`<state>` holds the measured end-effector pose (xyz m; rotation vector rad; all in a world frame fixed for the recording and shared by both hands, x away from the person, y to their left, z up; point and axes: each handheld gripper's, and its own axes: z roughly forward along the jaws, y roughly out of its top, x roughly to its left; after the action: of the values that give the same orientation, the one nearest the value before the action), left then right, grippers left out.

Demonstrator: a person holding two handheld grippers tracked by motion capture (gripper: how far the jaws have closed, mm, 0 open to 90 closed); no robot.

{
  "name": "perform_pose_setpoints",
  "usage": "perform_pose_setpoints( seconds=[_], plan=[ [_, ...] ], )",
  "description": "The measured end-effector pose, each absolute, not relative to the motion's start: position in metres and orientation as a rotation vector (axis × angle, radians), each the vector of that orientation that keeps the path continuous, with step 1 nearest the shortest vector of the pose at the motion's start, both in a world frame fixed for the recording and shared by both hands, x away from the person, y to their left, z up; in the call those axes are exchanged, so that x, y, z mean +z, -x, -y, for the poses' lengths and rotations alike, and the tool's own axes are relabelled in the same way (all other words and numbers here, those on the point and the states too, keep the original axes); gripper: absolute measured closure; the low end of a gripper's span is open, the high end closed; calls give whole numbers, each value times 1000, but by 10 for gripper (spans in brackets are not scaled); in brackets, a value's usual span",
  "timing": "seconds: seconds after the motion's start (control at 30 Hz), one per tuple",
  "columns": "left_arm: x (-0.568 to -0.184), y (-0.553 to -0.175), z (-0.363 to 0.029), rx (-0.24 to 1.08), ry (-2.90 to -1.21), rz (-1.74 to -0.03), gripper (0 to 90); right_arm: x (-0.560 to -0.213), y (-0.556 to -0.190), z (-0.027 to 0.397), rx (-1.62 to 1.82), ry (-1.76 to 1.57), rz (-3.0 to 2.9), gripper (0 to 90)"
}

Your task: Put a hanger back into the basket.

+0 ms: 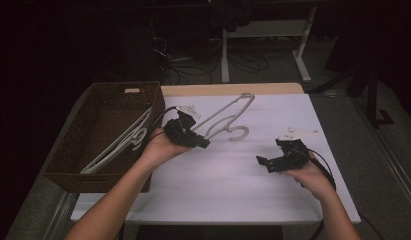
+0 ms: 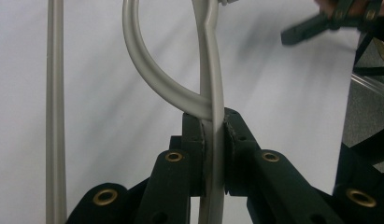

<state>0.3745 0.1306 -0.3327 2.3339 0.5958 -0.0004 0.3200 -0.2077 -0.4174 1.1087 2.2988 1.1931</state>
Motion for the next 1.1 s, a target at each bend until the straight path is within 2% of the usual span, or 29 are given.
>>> perform_pose_setpoints(
  seconds=[0.27,0.53,0.83,0.87,1.1],
  plan=[
    [-282,-377,-164,54,-2307,-576,816,-417,-306,202,1227,-1046,-2334,16],
    [-252,-379,-228,123,-2275,-607,816,-417,-306,202,1220,-1035,-2345,15],
    [-257,-378,-296,201,-2269,-717,816,-418,-309,207,1222,-1054,-2334,16],
    [-264,-376,-319,211,-2264,-764,816,-418,-308,207,1223,-1055,-2331,15],
    [-287,-373,-358,216,-2268,-841,816,-418,-308,205,1212,-1051,-2335,15]
  ],
)
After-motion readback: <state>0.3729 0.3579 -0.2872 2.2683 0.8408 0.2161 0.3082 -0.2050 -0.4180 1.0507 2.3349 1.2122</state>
